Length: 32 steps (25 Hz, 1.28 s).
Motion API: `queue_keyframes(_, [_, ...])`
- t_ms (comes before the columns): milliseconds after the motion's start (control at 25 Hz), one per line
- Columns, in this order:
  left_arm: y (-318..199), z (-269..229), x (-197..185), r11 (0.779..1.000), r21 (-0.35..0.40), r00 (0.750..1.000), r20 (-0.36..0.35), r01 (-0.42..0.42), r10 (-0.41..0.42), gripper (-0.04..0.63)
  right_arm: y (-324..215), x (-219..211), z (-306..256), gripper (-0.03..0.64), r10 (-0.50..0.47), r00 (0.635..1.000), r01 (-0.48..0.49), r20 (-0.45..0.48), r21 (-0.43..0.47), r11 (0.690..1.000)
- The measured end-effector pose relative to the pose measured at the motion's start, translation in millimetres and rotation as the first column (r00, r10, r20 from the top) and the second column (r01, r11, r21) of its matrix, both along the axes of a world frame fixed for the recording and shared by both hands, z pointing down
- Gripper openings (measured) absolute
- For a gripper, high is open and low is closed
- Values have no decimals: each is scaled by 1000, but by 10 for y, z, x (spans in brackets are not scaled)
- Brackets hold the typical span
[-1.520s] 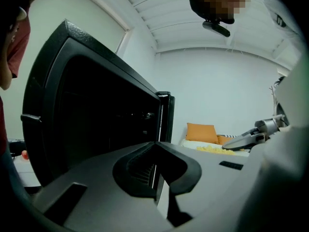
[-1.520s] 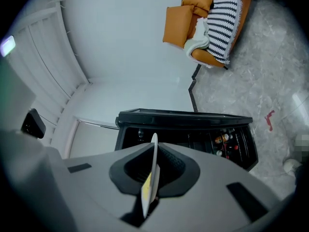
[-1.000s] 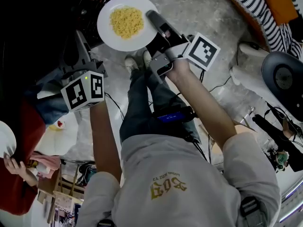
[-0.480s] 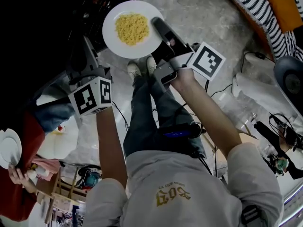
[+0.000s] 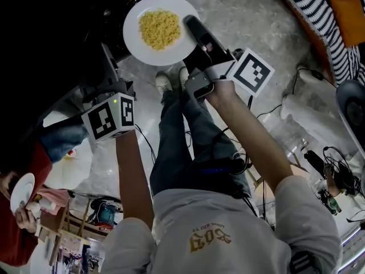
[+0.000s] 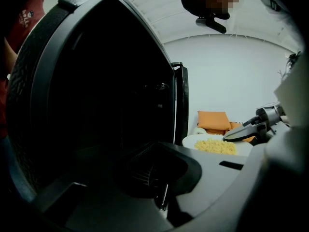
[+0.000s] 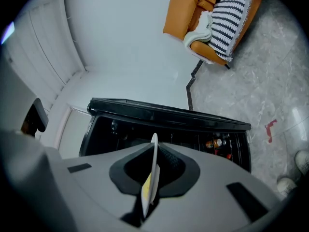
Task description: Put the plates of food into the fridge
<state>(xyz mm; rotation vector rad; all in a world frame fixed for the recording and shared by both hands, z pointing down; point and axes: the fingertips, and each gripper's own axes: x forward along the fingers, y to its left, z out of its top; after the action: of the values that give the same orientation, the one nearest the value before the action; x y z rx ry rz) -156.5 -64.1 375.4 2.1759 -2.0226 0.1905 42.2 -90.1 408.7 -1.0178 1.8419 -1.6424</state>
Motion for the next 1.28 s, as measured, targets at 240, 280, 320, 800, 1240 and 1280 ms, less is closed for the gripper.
queue_keyframes(240, [-68,65,-68,1000,6,1000,3,0,0,6,-91,-85,84,20,-3,1000,3,2,20,1000])
queue_keyframes(280, [-76,80,-93,1000,6,1000,2,2,-2,6,-101,-109,97,20,-3,1000,3,2,22,1000])
queue_keyframes(320, [-82,98,-117,1000,5,1000,1,4,-4,6,-109,-132,111,20,-3,1000,3,3,22,1000])
queue_keyframes(800, [-64,546,-369,1000,-10,1000,-22,21,-21,6,-117,-432,491,20,-9,1000,9,9,8,1000])
queue_keyframes(1240, [-62,702,-315,999,4,999,-18,34,-34,6,-131,-452,581,20,-20,999,18,28,57,998])
queue_keyframes(1280, [-54,694,-308,999,9,999,-11,34,-34,6,-130,-455,592,20,-22,999,20,30,59,998])
